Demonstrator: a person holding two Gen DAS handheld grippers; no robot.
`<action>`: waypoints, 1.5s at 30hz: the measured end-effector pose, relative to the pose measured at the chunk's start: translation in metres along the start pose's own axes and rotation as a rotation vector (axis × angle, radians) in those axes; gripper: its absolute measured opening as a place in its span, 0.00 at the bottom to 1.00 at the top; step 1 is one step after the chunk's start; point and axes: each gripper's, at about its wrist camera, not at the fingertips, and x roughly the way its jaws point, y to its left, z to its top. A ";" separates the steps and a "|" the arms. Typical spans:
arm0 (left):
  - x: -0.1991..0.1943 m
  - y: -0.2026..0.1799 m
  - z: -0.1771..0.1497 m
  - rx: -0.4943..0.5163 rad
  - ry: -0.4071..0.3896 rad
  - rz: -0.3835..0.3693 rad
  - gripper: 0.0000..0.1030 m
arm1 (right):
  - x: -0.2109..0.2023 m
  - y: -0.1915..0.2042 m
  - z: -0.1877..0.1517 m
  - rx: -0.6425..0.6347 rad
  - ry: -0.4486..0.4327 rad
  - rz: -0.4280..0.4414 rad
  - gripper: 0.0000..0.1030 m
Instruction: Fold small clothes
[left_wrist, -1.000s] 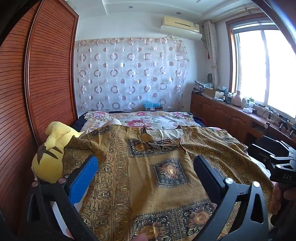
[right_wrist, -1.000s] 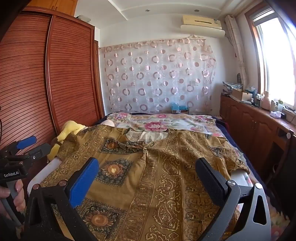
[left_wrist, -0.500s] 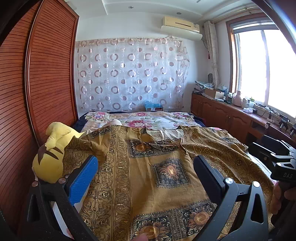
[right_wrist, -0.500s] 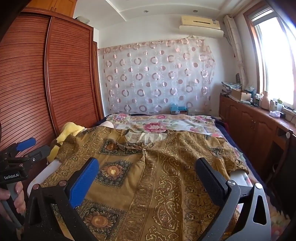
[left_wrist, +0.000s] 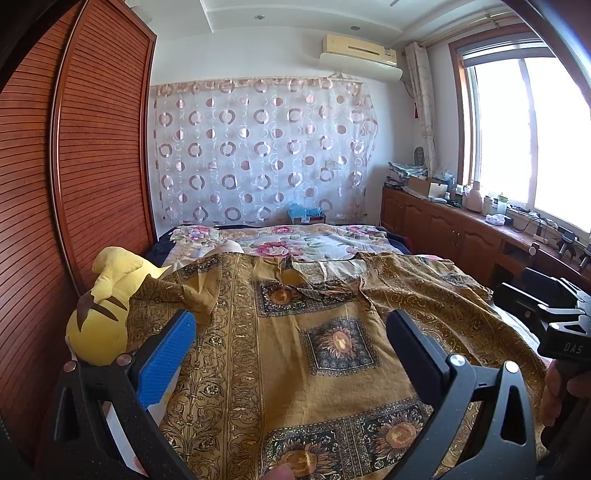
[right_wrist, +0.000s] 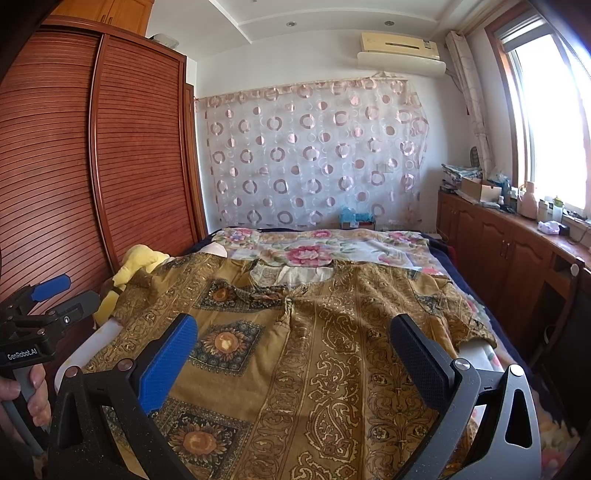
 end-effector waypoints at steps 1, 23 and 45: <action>0.000 0.000 0.000 -0.002 0.001 0.000 1.00 | 0.000 0.000 0.000 0.000 0.001 0.001 1.00; -0.004 0.004 0.006 0.005 -0.005 0.003 1.00 | -0.001 0.002 -0.001 0.002 -0.002 0.001 1.00; -0.004 0.004 0.007 0.008 -0.008 0.005 1.00 | -0.001 0.002 -0.001 0.003 -0.005 0.004 1.00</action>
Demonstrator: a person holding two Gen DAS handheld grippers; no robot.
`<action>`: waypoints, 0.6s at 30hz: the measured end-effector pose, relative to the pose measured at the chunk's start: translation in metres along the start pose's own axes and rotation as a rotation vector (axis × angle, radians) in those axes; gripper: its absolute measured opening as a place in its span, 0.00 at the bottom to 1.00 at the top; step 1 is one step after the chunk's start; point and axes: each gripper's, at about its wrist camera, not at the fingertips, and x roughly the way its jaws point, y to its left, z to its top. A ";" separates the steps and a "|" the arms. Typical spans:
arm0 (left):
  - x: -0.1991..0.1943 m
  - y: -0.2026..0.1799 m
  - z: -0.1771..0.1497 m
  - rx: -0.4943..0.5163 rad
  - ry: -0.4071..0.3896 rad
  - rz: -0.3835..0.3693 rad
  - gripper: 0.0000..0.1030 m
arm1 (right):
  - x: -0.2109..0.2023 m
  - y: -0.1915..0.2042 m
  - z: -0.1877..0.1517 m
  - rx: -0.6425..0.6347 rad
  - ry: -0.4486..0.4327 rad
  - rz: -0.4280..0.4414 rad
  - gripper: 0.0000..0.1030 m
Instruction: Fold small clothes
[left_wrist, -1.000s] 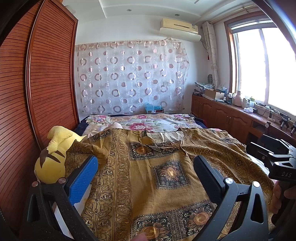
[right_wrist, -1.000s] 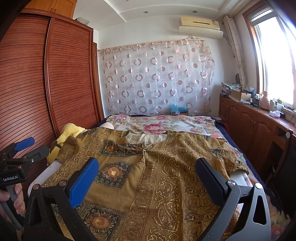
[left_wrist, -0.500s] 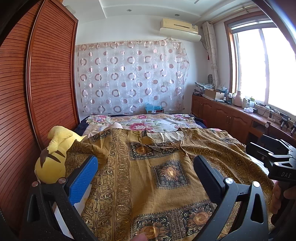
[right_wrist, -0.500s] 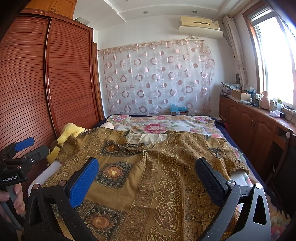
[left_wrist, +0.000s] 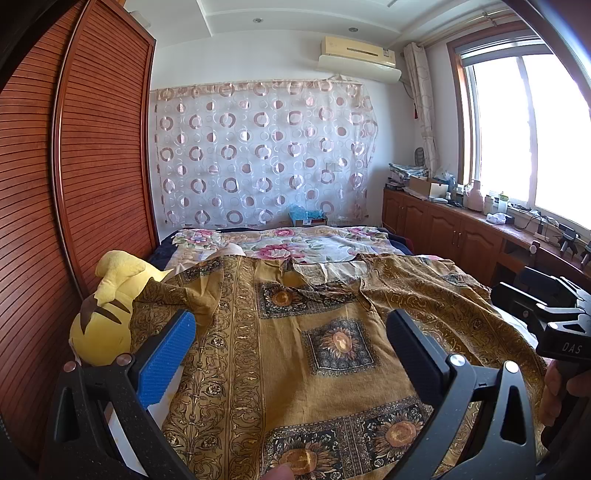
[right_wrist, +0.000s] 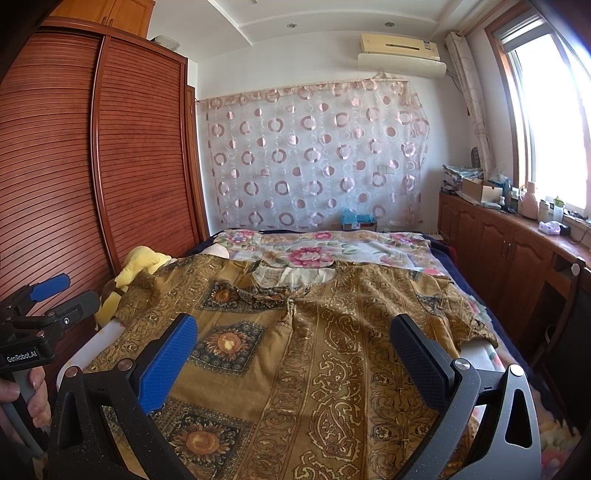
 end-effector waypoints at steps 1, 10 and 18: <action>0.000 -0.001 -0.001 0.000 -0.001 0.000 1.00 | 0.000 0.000 0.000 0.001 0.001 0.001 1.00; -0.004 0.005 0.005 -0.003 0.012 -0.012 1.00 | 0.002 0.001 0.000 -0.001 0.005 0.009 1.00; 0.008 0.026 -0.010 -0.006 0.079 -0.017 1.00 | 0.014 0.004 -0.003 -0.024 0.042 0.049 1.00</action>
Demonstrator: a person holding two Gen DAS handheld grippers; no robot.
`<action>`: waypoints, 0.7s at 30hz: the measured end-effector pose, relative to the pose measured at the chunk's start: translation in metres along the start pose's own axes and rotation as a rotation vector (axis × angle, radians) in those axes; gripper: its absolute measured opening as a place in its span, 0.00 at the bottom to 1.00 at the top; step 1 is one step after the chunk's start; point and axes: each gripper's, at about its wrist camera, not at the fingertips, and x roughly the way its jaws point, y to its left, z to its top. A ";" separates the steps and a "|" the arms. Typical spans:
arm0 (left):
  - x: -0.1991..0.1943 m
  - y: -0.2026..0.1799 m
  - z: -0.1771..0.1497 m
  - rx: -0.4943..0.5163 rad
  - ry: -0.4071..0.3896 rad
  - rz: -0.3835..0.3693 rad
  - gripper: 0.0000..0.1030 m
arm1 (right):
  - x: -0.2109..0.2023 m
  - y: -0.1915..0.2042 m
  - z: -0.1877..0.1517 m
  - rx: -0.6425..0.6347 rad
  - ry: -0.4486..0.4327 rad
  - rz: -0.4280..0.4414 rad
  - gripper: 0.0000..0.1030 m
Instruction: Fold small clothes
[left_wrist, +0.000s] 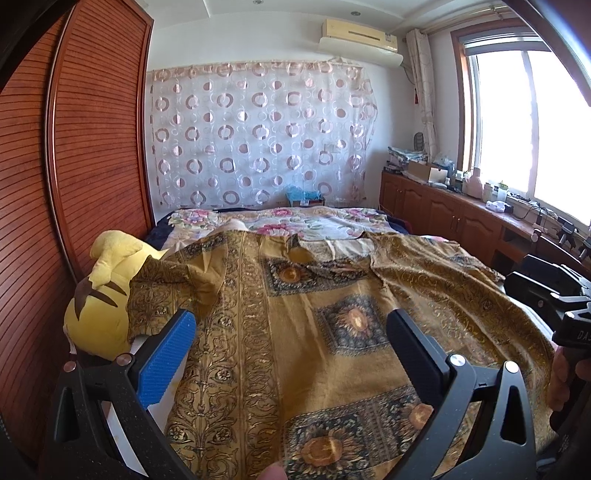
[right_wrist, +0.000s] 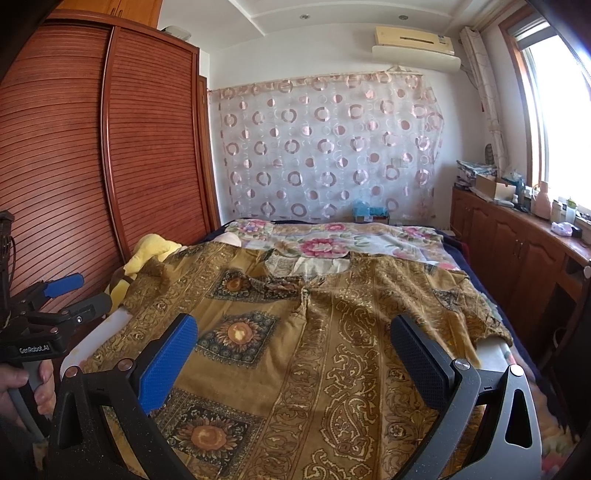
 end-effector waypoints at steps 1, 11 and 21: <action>0.001 0.004 -0.002 -0.004 0.006 0.003 1.00 | 0.001 -0.001 0.000 -0.002 0.005 0.003 1.00; 0.025 0.045 -0.024 -0.033 0.087 0.034 1.00 | 0.024 0.002 -0.001 -0.028 0.077 0.054 1.00; 0.037 0.093 -0.027 -0.046 0.120 0.090 0.98 | 0.044 -0.003 0.000 -0.053 0.145 0.094 1.00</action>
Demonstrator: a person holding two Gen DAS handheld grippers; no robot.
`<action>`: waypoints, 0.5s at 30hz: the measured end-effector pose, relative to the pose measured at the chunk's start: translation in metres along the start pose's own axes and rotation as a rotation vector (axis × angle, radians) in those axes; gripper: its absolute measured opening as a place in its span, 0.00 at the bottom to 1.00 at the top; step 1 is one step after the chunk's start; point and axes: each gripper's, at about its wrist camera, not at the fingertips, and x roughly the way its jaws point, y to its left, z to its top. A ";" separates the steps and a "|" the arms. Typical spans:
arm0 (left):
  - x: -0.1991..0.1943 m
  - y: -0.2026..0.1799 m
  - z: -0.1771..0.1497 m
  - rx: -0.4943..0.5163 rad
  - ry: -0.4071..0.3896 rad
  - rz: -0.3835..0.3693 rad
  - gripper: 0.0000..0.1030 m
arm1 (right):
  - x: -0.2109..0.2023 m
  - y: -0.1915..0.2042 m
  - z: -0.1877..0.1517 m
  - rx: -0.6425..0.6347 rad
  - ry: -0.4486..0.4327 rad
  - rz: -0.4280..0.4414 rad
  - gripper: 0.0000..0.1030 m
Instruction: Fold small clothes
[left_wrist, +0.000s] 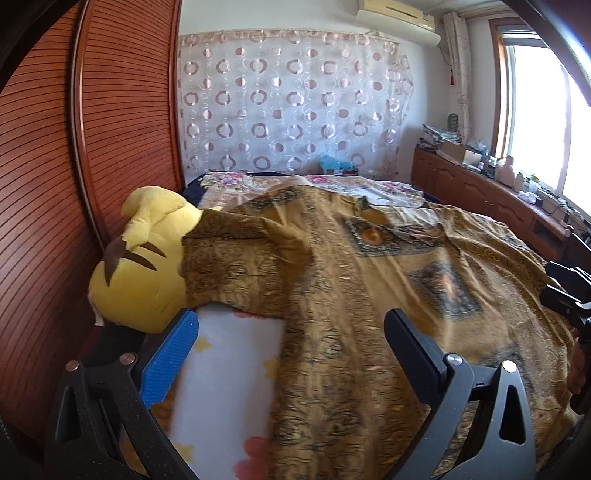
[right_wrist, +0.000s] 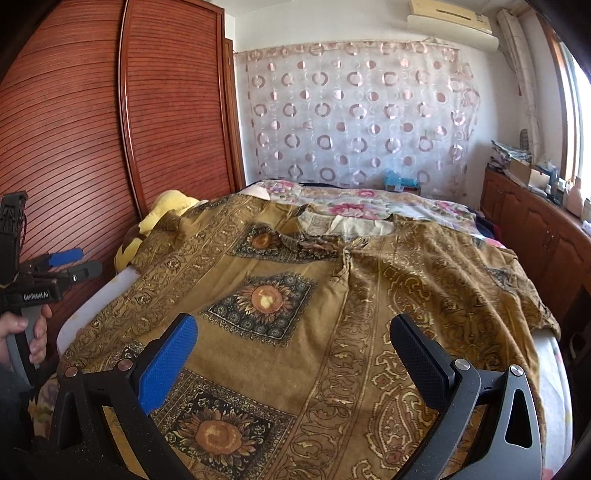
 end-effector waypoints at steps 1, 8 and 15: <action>0.002 0.005 0.002 0.003 0.002 0.005 0.98 | 0.001 0.001 0.001 -0.003 0.007 0.004 1.00; 0.022 0.043 0.016 0.002 0.043 -0.014 0.98 | 0.004 0.002 0.015 -0.044 0.035 0.041 1.00; 0.066 0.073 0.027 -0.021 0.141 -0.031 0.85 | 0.014 0.000 0.028 -0.089 0.050 0.081 1.00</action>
